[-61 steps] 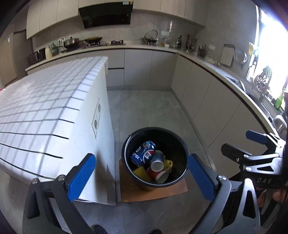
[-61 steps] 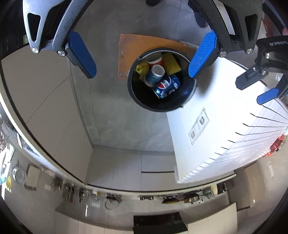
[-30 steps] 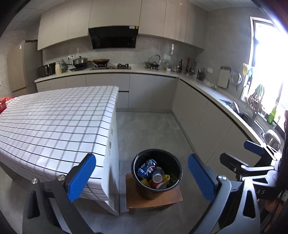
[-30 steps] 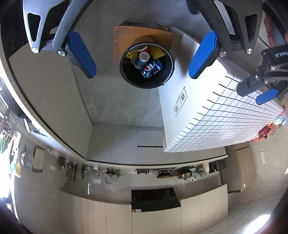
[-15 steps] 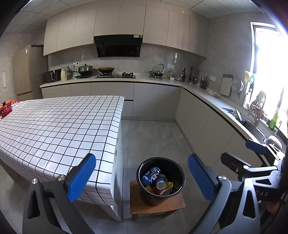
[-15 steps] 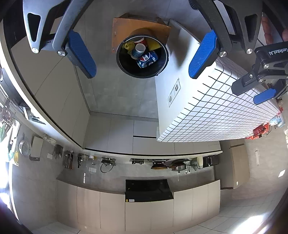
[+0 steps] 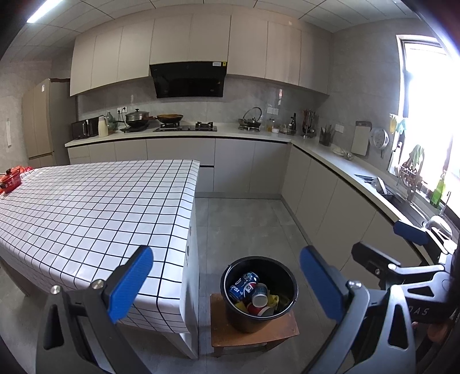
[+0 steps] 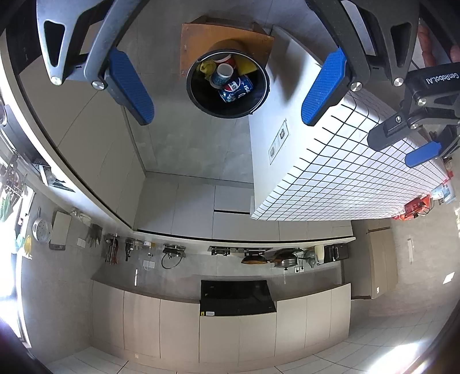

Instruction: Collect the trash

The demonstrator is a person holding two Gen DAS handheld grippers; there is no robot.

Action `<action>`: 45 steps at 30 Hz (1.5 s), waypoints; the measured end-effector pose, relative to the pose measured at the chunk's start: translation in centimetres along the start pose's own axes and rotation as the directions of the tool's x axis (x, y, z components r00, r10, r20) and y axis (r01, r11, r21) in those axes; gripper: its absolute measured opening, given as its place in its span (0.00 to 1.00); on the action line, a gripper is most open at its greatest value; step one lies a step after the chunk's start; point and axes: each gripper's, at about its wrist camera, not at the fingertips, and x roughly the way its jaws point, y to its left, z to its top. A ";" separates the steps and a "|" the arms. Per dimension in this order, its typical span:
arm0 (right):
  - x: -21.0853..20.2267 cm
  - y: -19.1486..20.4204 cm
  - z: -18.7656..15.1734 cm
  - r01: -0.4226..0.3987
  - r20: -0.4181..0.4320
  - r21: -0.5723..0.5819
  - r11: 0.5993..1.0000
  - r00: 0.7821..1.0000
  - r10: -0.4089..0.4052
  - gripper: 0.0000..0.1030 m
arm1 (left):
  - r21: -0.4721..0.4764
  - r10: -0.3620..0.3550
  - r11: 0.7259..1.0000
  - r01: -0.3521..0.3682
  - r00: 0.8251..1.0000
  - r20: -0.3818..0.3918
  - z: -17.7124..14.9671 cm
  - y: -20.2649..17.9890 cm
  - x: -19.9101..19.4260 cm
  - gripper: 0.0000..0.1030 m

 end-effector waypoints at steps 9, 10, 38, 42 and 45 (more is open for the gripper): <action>-0.3 0.0 0.3 0.009 0.021 -0.005 1.000 1.000 -0.009 1.00 | 0.006 -0.004 1.000 0.004 1.000 0.004 0.0 -0.4 0.0 1.00; -0.3 0.0 0.3 0.010 0.020 -0.005 1.000 1.000 -0.009 1.00 | 0.005 -0.006 1.000 0.006 1.000 0.005 0.0 -0.5 0.0 1.00; -0.2 -0.2 0.3 0.012 0.028 0.002 1.000 1.000 -0.012 1.00 | 0.017 -0.011 1.000 0.011 1.000 0.004 0.3 -1.2 0.0 1.00; -0.2 -0.3 0.3 0.014 0.025 0.002 1.000 1.000 -0.014 1.00 | 0.016 -0.009 1.000 0.008 1.000 0.005 0.2 -1.1 0.0 1.00; -0.2 -0.3 0.4 0.016 0.025 0.004 1.000 1.000 -0.016 1.00 | 0.018 -0.009 1.000 0.009 1.000 0.003 0.2 -1.0 0.0 1.00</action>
